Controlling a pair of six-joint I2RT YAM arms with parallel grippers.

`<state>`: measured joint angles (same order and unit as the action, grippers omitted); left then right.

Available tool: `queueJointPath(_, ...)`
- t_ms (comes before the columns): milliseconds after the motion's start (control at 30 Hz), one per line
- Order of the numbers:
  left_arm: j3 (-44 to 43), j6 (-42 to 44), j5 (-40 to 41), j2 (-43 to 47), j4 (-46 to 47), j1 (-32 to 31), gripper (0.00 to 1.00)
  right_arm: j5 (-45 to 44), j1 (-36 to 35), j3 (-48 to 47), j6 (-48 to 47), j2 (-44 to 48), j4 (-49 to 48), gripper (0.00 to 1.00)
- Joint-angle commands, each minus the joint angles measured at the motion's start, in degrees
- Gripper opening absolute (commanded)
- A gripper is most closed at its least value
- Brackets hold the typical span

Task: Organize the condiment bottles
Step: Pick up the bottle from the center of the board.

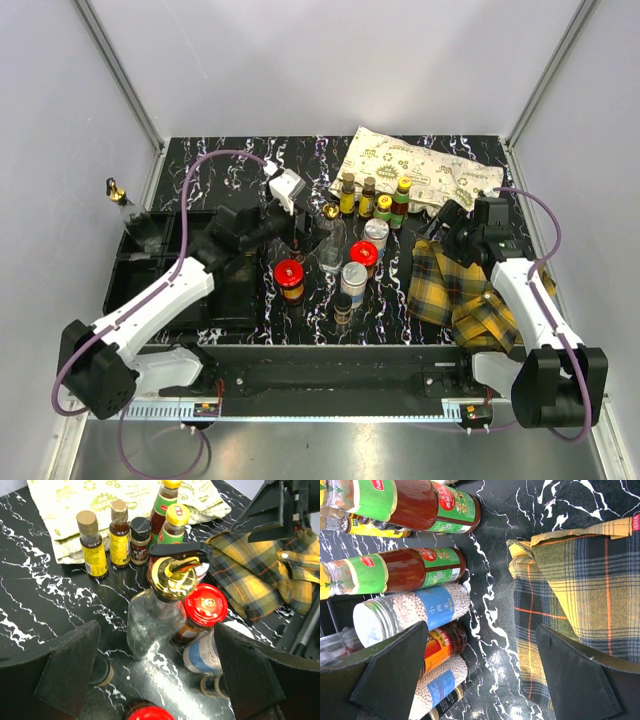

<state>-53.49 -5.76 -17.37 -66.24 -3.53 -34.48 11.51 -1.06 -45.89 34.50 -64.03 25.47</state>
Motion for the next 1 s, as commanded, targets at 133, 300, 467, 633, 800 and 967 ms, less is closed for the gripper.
queueJointPath(133,3.7,-1.0,1.1,-2.9,18.9,-1.3,0.97,0.4,0.1,-1.0,-1.8,-2.7,-2.1,0.99)
queueJointPath(300,2.4,-1.8,0.8,-6.9,22.6,-1.8,0.92,0.3,0.2,-1.3,-2.0,-3.6,-2.1,0.99)
queueJointPath(467,1.9,-2.3,2.9,-9.3,25.1,-2.3,0.82,0.5,0.1,-1.3,-1.9,-3.8,-2.1,0.99)
queueJointPath(633,2.5,-3.6,4.4,-10.3,27.3,-2.5,0.68,0.6,0.1,-1.0,-2.1,-3.4,-2.1,0.99)
queueJointPath(800,2.0,-4.4,4.5,-11.0,28.8,-3.0,0.58,0.4,0.1,-0.3,-2.0,-2.9,-2.1,0.99)
queueJointPath(967,1.6,-3.9,5.1,-11.0,28.0,-3.6,0.40,0.3,0.1,-0.2,-2.2,-2.9,-2.1,0.99)
